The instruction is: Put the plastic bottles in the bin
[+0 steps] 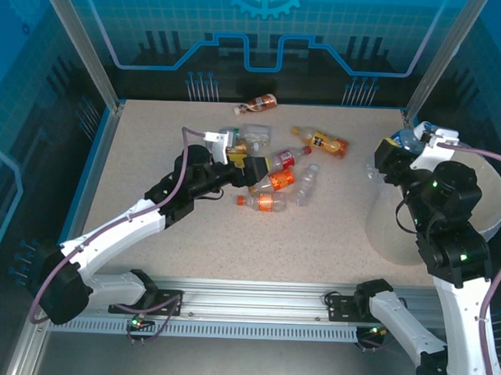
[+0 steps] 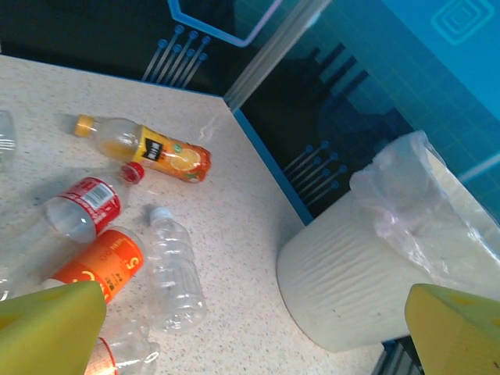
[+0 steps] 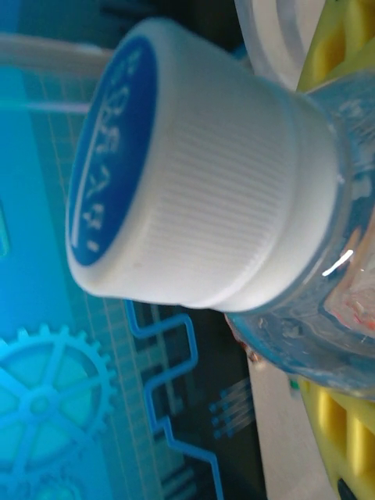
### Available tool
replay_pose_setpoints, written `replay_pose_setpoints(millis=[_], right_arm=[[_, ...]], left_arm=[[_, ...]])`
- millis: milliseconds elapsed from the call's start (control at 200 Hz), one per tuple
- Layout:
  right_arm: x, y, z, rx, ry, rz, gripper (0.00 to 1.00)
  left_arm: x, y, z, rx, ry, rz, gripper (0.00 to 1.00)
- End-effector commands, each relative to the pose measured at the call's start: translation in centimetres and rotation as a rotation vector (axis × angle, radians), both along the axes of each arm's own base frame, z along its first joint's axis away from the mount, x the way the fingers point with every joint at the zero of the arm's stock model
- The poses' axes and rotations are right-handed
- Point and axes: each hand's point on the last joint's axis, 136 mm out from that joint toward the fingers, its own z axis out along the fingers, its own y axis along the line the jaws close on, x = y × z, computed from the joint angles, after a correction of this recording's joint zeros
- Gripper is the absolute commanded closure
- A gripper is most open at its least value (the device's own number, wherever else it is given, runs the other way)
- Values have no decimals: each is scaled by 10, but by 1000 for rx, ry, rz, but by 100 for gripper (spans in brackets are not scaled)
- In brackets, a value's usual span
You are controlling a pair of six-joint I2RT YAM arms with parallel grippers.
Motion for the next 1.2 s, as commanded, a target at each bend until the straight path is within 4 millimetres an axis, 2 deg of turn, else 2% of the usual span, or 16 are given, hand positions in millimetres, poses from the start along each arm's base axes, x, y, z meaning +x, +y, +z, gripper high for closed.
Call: replay_pose_setpoints(millis=[0,190,385,630,840,1100,1195], right_arm=[[-12,-36,11,-100,-8,-175,62],[-28,-82,5,-189,68,-409,61],[-30,-103,-4,-168,116,-497,62],[-17,-133,-41,-57,225,-541,63],[-15,-161,-76,145,255,-572,63],[2,-173,-115,310,290,-555,59],[9,-175,-126,354,301,-553,53]], left_arm=[[8,27,-1,17,11,138,1],[10,52,-9,33,30,252,1],[9,68,-16,37,42,310,1],[11,91,-33,94,98,415,1],[13,104,-42,104,130,463,1],[16,112,-53,101,174,490,1],[17,115,-57,105,186,500,1]])
